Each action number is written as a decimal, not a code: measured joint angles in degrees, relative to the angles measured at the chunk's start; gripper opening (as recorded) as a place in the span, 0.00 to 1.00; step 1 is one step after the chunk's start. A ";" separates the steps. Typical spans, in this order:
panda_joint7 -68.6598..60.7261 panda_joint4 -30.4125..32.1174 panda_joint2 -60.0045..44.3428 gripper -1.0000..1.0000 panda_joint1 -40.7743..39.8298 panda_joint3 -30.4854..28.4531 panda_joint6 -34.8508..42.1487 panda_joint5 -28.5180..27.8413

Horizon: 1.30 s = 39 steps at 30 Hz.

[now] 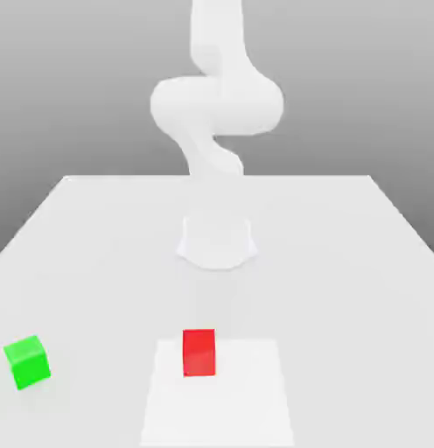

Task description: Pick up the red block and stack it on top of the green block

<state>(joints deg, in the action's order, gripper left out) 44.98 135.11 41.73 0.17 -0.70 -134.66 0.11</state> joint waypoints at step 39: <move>-7.01 28.41 -40.58 0.00 -1.95 -1.99 -27.70 -0.24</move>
<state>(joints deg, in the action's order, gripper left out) 37.97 163.52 1.16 -1.77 -2.69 -162.36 -0.13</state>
